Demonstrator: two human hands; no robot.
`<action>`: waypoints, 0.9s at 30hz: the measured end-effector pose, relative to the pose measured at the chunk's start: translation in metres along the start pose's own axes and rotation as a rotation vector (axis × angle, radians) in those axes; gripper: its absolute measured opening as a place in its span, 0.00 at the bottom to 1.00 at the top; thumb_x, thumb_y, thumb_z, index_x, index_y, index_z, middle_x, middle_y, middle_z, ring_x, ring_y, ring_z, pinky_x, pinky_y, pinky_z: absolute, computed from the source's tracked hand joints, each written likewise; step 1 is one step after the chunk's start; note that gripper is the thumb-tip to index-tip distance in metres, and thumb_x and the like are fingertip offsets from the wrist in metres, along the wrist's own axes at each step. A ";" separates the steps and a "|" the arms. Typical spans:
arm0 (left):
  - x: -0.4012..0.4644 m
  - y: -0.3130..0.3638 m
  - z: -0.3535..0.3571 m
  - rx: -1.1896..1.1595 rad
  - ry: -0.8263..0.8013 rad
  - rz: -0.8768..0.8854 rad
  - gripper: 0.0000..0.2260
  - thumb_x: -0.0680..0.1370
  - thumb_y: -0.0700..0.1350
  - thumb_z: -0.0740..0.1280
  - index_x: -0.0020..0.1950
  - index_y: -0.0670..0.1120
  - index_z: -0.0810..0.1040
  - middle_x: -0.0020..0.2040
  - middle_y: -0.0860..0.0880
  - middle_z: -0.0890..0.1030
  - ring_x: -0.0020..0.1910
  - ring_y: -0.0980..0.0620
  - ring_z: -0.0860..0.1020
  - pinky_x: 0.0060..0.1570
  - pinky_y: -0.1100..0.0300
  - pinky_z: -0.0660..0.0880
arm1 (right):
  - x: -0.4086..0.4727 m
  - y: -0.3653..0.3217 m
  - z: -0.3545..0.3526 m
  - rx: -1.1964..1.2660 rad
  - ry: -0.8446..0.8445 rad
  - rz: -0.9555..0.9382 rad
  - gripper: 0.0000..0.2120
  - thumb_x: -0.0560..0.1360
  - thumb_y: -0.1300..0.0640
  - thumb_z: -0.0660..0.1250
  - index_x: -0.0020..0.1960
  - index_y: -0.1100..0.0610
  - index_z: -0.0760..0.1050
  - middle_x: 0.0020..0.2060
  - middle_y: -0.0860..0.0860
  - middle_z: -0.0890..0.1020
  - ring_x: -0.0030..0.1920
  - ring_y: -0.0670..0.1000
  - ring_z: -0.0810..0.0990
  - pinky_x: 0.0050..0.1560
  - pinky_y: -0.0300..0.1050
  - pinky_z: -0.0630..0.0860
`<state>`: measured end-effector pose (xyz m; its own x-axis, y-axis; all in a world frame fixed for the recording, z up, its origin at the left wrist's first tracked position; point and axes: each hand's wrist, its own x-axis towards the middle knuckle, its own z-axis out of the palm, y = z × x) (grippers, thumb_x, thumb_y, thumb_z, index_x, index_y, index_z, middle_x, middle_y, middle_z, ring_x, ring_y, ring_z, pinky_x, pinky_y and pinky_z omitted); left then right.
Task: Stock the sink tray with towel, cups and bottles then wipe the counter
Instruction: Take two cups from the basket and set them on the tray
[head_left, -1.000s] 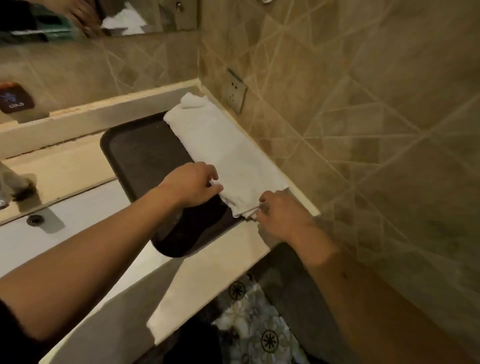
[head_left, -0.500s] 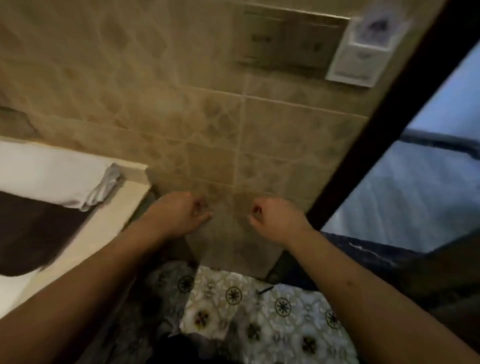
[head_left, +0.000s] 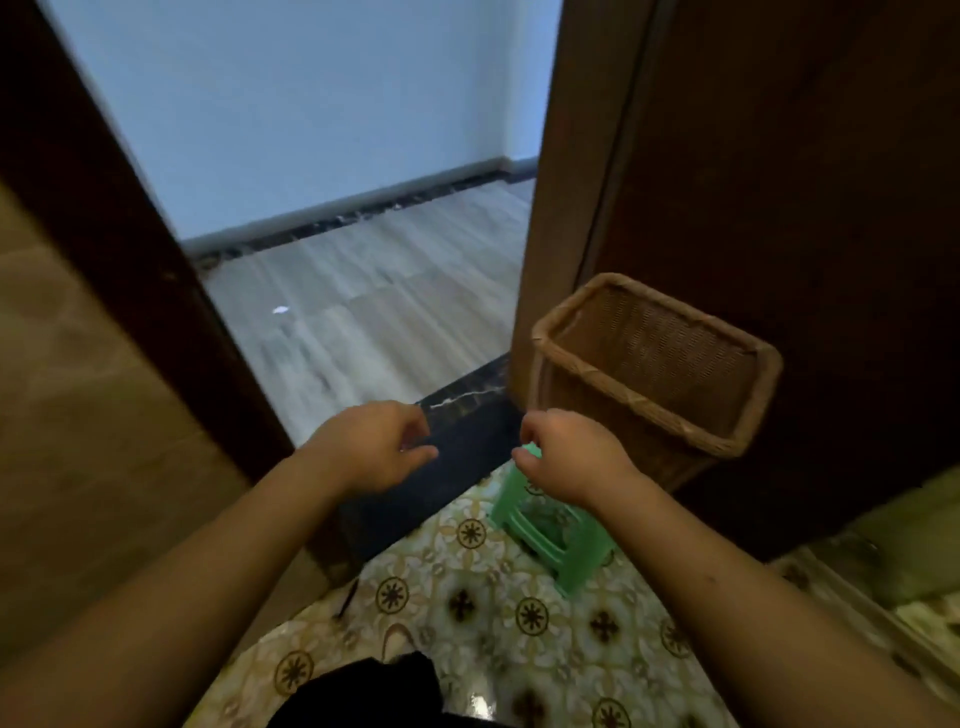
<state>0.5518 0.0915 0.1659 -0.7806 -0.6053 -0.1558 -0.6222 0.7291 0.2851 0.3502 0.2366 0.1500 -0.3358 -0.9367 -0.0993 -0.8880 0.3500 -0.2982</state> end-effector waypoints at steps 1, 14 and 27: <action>0.013 0.010 0.001 -0.003 -0.014 0.031 0.14 0.75 0.61 0.67 0.55 0.54 0.79 0.50 0.54 0.82 0.48 0.52 0.80 0.51 0.52 0.78 | -0.003 0.012 -0.005 -0.001 0.002 0.030 0.10 0.76 0.44 0.66 0.51 0.50 0.77 0.46 0.49 0.79 0.45 0.52 0.79 0.44 0.48 0.77; 0.300 0.148 0.041 -0.101 -0.129 0.410 0.07 0.75 0.57 0.69 0.48 0.56 0.79 0.42 0.57 0.80 0.43 0.56 0.77 0.42 0.57 0.73 | 0.055 0.236 -0.056 0.030 -0.008 0.491 0.09 0.76 0.43 0.65 0.49 0.48 0.77 0.45 0.47 0.81 0.45 0.51 0.80 0.45 0.50 0.80; 0.476 0.163 0.124 0.110 -0.470 0.386 0.13 0.79 0.58 0.62 0.57 0.53 0.79 0.48 0.52 0.80 0.48 0.50 0.77 0.51 0.55 0.75 | 0.171 0.353 -0.023 0.174 -0.256 0.642 0.03 0.77 0.49 0.68 0.47 0.47 0.76 0.43 0.48 0.80 0.45 0.51 0.79 0.43 0.46 0.76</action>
<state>0.0720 -0.0382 0.0208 -0.8775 -0.1041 -0.4681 -0.2729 0.9110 0.3091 -0.0279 0.2003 0.0494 -0.6723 -0.5269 -0.5199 -0.4692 0.8466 -0.2513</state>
